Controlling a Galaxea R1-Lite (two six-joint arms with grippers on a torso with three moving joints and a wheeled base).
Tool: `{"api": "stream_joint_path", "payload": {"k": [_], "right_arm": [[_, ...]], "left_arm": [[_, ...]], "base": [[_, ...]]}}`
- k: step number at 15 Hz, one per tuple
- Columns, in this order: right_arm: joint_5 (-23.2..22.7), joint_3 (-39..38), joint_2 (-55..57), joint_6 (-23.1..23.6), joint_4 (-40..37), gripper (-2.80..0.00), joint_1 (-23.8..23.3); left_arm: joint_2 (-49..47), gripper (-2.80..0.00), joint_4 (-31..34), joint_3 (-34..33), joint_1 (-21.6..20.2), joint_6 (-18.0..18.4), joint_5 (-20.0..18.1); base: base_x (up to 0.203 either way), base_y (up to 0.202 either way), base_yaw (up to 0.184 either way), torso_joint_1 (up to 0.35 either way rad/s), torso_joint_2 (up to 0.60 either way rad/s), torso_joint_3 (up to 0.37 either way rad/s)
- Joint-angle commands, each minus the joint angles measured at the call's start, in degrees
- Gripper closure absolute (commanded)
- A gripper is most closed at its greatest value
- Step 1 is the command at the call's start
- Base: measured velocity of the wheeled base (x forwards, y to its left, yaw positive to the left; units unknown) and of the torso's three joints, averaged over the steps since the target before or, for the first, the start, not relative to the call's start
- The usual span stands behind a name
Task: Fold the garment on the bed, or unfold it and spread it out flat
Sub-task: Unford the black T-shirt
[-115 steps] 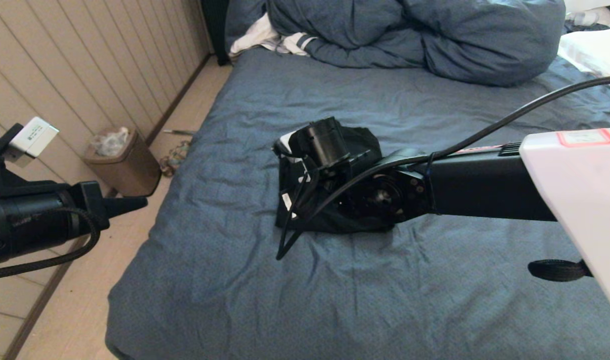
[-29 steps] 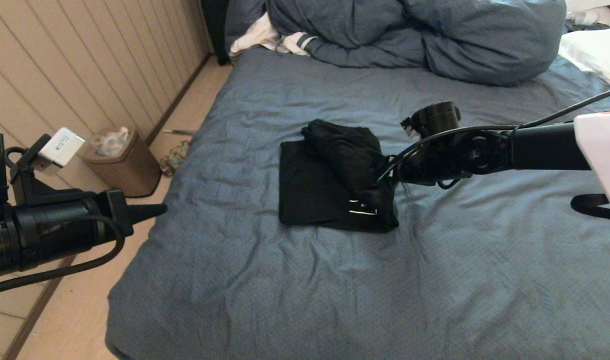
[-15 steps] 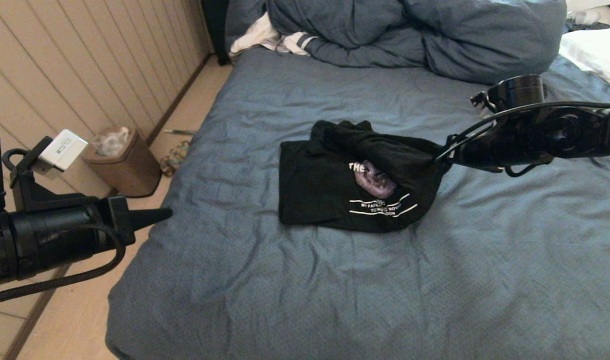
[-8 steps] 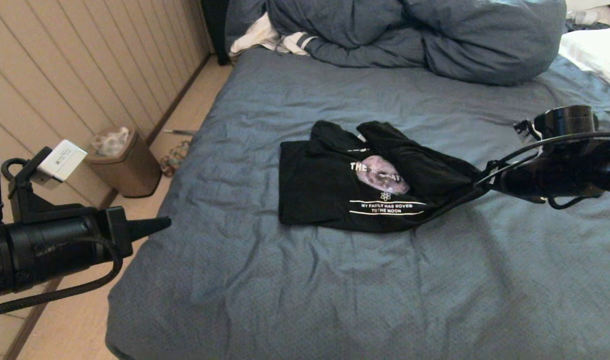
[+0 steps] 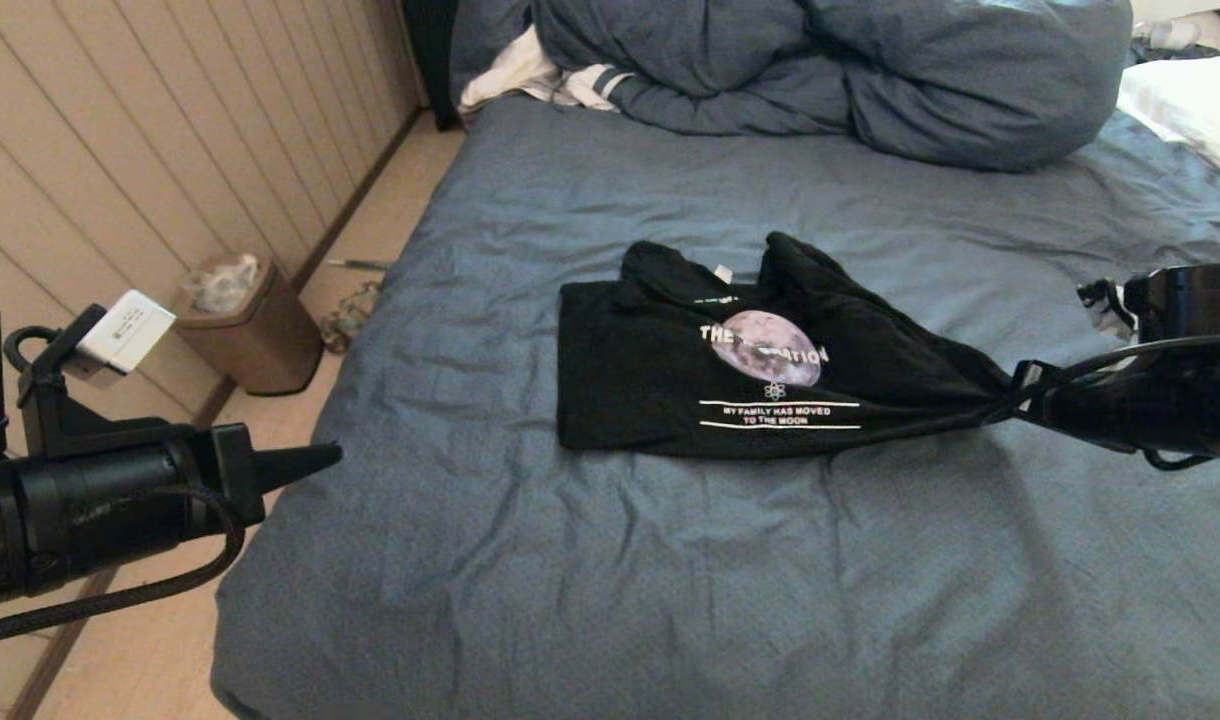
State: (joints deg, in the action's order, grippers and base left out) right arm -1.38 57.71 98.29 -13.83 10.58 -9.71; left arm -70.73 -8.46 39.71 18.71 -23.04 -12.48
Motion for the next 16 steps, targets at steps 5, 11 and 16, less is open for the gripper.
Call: {"api": "stream_joint_path", "payload": {"k": [5, 11, 16], "right_arm": [[-0.1, -4.4, -5.0, 1.7, 0.5, 0.00, -1.4], [-0.2, -13.6, -7.6, 1.7, 4.3, 0.00, -1.3], [-0.3, -16.6, -8.5, 2.5, 10.5, -2.80, -1.2]], "left_arm": [[0.2, 0.00, -0.1, -0.3, 0.4, -0.2, -0.1], [0.6, 0.00, -0.1, -0.7, 0.5, -0.1, 0.0], [0.6, 0.00, -0.1, -1.1, 0.5, 0.1, 0.0]], "base": [[0.000, 0.000, 0.000, 0.000, 0.00, 0.000], [0.000, 0.000, 0.000, 0.000, 0.00, 0.000], [0.000, 0.000, 0.000, 0.000, 0.00, 0.000]]}}
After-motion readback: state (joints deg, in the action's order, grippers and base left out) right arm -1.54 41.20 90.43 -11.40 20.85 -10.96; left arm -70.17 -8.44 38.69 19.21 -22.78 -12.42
